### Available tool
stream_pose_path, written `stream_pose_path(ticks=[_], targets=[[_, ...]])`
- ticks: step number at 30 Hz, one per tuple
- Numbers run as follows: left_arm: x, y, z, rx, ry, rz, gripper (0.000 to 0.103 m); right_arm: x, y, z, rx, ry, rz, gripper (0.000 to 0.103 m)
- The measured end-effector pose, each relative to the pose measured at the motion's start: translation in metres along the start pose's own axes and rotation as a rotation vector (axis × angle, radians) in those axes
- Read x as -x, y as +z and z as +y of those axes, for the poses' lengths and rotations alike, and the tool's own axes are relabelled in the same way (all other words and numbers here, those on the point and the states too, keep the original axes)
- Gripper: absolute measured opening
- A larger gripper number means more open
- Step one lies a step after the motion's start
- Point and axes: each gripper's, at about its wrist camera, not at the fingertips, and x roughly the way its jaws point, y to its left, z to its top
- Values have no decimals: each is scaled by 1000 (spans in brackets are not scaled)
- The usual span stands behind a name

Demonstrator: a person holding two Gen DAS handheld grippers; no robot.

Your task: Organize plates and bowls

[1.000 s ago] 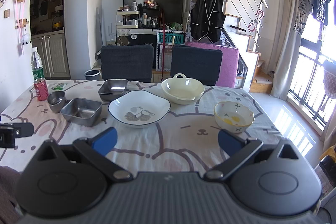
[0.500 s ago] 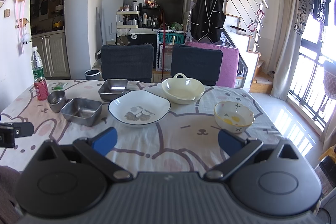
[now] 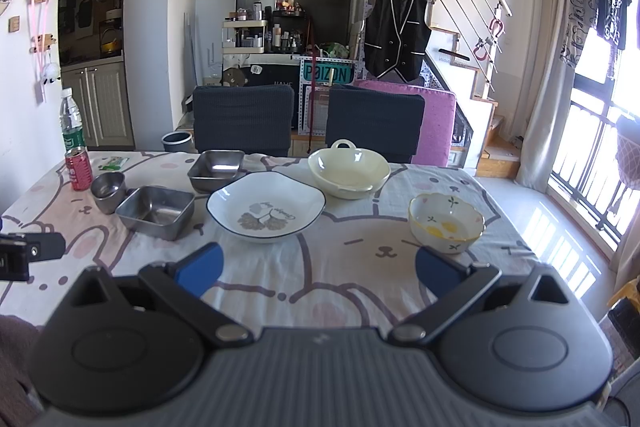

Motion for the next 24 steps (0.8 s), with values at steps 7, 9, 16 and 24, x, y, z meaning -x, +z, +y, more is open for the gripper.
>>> stream_pose_path(ticks=[7,9,16,24], targets=[[2,0,-1,3,8,-10,103,0,0,0,-1,1,-1,103],[3,1,-5,5,8,-14,103,-1,-1,0,-5,4,-4,103],[-8,14,-5,22,-15,5,103,-4,2,0,-25,13,-30,103],[-50,60,2,44,-122,-1,103,-38,29,-12,-122,-4,-21,103]])
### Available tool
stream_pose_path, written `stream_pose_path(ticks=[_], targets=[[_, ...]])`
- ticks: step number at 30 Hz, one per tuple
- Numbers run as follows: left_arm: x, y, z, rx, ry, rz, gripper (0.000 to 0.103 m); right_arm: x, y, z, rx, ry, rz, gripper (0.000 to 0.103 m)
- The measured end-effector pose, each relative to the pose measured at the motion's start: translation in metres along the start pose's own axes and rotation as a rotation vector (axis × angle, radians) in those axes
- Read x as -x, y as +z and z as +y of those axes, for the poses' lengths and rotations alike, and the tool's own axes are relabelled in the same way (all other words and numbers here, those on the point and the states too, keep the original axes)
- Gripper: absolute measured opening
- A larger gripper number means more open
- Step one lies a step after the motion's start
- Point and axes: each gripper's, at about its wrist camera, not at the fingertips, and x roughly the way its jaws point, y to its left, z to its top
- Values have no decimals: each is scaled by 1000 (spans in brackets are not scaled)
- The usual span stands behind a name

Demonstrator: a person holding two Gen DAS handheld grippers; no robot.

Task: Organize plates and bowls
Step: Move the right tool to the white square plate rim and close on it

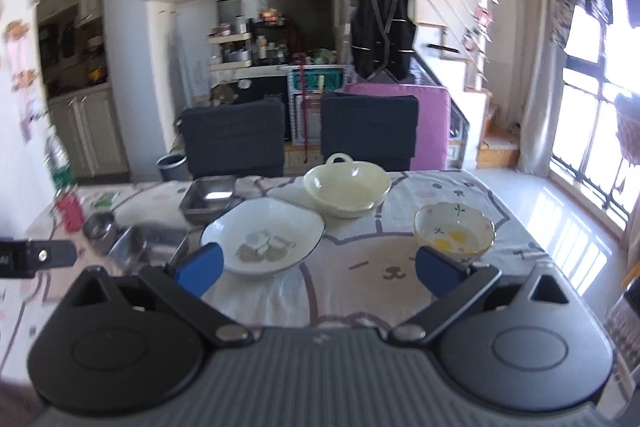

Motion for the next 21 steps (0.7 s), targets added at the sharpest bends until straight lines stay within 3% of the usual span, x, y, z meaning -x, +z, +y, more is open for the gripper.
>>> stream_pose_path(ticks=[5,7,13,21], targets=[[-38,34,7,-16,-16,-22,103,-31,25,-8,-47,-39,-47,103],[-55,48,9,-8,-21,-33,103,-49,36,-11,-44,-15,-77,103],[-112,91,8,-36,-46,-54,103,-110,65,-29,-176,64,-20,103],[-190,120,-10,-130,-177,-7,103,-196,47,-48,-407,31,143,103]])
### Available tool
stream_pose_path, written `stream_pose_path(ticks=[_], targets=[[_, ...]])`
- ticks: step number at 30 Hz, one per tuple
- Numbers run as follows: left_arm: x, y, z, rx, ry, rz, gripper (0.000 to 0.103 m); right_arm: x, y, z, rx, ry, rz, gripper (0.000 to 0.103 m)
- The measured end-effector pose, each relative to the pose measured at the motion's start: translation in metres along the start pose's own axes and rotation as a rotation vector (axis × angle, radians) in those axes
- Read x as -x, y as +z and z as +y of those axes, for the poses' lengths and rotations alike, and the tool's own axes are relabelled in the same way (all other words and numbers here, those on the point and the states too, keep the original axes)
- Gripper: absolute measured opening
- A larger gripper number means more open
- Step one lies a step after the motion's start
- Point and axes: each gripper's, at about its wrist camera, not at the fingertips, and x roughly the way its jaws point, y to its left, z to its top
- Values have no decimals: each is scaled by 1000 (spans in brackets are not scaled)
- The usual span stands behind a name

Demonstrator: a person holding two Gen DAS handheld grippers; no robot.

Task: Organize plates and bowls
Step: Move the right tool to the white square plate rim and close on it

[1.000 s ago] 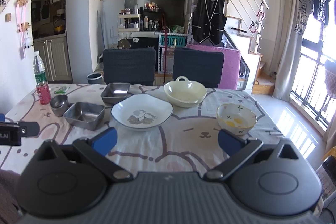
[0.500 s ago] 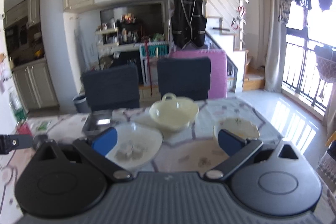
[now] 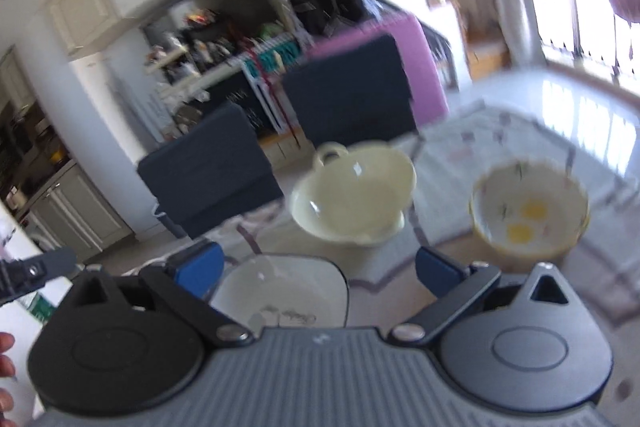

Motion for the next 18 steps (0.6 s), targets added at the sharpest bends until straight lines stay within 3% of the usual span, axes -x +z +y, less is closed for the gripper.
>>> stream_pose_path(ticks=[2,6,10,14,18], targets=[[-22,1,-2,-31,-11,30,103,-20,-6,-7,-71,-6,48,100],[-63,-3,3,-27,47,105,103,-51,-18,-15,-198,17,161,82],[-81,-20,21,60,-33,124,103,-79,-35,-23,-328,28,267,67],[-95,-28,28,48,-51,176,103,-101,-49,-27,-418,31,337,50],[-104,-33,31,31,-64,217,94,-120,-57,-24,-418,9,393,16]])
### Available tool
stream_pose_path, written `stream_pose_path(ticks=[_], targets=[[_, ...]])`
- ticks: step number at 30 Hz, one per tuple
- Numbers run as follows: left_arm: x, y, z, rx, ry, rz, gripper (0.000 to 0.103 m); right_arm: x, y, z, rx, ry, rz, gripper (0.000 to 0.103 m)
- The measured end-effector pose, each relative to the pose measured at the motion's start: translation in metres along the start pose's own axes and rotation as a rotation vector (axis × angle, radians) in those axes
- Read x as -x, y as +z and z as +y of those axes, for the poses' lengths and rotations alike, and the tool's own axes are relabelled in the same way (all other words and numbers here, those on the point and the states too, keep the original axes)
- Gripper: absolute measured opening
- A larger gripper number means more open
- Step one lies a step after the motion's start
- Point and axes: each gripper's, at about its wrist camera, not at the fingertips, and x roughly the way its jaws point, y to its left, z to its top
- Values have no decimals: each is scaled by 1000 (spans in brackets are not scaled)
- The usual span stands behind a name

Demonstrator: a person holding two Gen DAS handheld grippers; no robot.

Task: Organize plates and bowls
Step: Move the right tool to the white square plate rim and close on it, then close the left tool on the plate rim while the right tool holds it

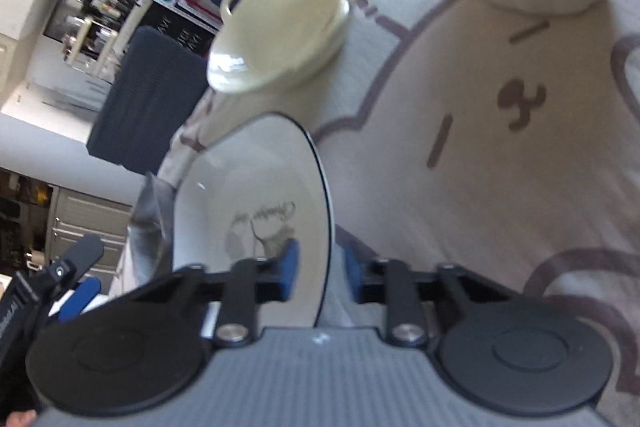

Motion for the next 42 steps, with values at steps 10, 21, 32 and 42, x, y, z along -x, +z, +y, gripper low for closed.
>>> stream_pose_path(ticks=[10,21,32,42], targets=[[-17,-6,-4,-3,-36,85,60,4,10,3,91,-83,-30,4],[-53,-19,-7,99,-49,195,18,17,36,-18,136,-53,-56,5],[-66,-30,1,124,-68,219,9,13,45,-24,237,6,-58,6],[-61,-37,-1,112,-85,196,8,8,41,-5,443,-58,-57,8]])
